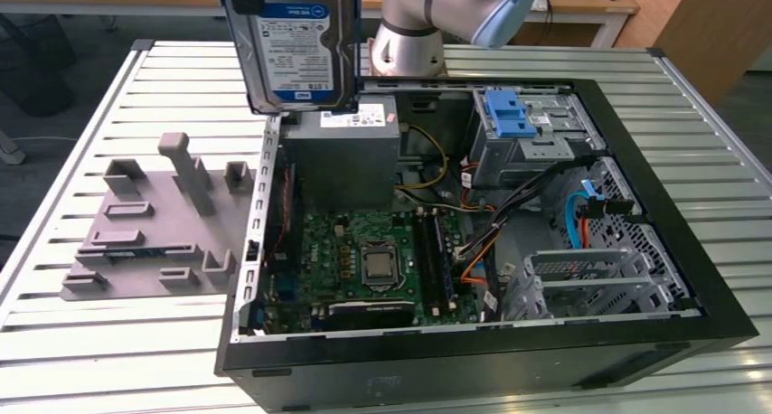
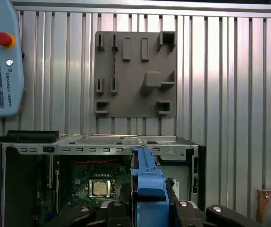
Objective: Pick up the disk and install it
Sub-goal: 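Pick up the disk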
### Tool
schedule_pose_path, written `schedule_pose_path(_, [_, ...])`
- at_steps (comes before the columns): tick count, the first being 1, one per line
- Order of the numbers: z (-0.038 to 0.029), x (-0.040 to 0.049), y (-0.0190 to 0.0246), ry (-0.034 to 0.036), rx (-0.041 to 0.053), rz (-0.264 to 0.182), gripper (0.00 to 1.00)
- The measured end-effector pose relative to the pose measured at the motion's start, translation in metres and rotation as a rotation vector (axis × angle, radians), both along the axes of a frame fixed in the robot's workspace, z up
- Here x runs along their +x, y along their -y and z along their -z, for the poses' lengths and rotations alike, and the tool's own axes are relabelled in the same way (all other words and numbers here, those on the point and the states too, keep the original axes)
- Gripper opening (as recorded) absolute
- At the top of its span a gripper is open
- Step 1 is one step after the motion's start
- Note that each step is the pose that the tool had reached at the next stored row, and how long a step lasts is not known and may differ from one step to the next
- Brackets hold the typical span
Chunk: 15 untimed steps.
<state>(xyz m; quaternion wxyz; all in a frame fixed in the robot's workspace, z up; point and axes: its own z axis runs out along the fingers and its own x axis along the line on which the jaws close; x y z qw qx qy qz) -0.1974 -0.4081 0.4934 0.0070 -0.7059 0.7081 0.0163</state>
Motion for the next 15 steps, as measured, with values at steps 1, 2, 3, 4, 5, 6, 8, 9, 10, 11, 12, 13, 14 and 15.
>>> schedule_pose_path(1, [0.0,0.0017,0.0,-0.0001,0.0,0.0,0.36])
schedule_pose_path(2, [0.0,0.0034,0.0,0.0,-0.0001,0.0,0.36])
schedule_pose_path(3, [0.0,0.0052,0.0,-0.0001,-0.0001,0.0,0.36])
schedule_pose_path(4, [0.0,0.007,0.0,0.0,-0.0001,0.0,0.36])
schedule_pose_path(5, [0.0,0.0087,0.0,0.0,-0.0001,0.0,0.36])
schedule_pose_path(6, [0.0,0.0105,0.0,0.0,0.0,0.0,0.36])
schedule_pose_path(8, [0.0,0.0142,0.0,0.0,0.0,0.0,0.36])
schedule_pose_path(9, [-0.0001,0.016,0.0,-0.0001,-0.0001,0.0,0.36])
schedule_pose_path(10, [0.0,0.0178,0.0,-0.0001,-0.0001,0.0,0.36])
schedule_pose_path(11, [0.0,0.0196,0.0,0.0,0.0,0.0,0.36])
schedule_pose_path(12, [0.0,0.0215,0.0,0.0,0.0,0.0,0.36])
schedule_pose_path(13, [0.0,0.0233,0.0,-0.0001,-0.0001,0.0,0.36])
schedule_pose_path(14, [0.0,0.0252,0.0,0.0,0.0,0.0,0.36])
schedule_pose_path(15, [0.0,0.027,0.0,-0.0001,-0.0001,0.0,0.36])
